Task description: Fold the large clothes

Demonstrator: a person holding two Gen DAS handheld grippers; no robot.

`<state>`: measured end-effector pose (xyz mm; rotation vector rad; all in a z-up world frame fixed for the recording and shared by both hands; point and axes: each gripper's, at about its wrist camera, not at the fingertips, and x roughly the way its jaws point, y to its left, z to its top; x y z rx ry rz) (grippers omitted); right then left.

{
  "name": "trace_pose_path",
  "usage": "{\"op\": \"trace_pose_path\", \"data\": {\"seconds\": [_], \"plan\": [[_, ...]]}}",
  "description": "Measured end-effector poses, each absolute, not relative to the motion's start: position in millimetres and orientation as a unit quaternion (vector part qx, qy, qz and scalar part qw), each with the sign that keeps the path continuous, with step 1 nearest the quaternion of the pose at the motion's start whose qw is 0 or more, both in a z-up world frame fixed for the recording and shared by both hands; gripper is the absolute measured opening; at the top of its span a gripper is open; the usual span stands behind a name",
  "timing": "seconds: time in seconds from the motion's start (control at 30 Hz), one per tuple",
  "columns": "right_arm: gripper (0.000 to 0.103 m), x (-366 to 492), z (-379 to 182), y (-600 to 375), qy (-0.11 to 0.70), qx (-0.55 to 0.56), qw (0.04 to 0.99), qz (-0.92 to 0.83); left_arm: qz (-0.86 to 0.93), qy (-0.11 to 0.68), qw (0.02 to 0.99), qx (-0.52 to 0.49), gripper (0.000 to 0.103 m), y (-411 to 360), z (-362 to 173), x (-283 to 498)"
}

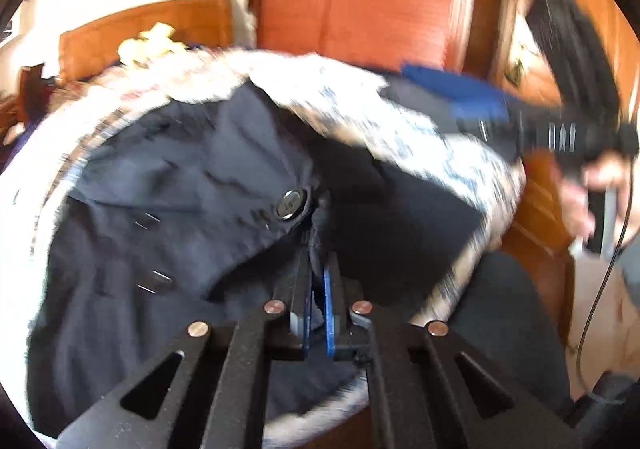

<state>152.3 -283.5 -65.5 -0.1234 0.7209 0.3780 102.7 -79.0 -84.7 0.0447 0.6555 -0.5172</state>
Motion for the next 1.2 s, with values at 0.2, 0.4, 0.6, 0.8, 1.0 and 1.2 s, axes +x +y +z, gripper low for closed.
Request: {"op": "trace_pose_path", "data": {"seconds": [0.2,0.4,0.6,0.8,1.0,1.2], "plan": [[0.07,155,-63,-282,0.345,-0.05,0.918,0.186,-0.172,0.284,0.943,-0.013,0.003,-11,-47,124],[0.07,156,-63,-281,0.342,-0.047,0.919,0.193,-0.114,0.285,0.952,-0.009,0.003,30,-41,146],[0.07,158,-73,-282,0.347,-0.039,0.916,0.196,-0.067,0.304,0.95,-0.013,0.007,69,-46,169],[0.07,163,-86,-286,0.355,-0.035,0.914,0.193,-0.051,0.294,0.954,-0.015,0.029,98,-47,155],[0.07,170,-98,-294,0.362,-0.04,0.914,0.18,-0.042,0.31,0.95,-0.004,0.042,116,-70,129],[0.07,178,-118,-305,0.38,-0.043,0.909,0.165,-0.02,0.337,0.941,-0.008,0.047,126,-103,107]]}}
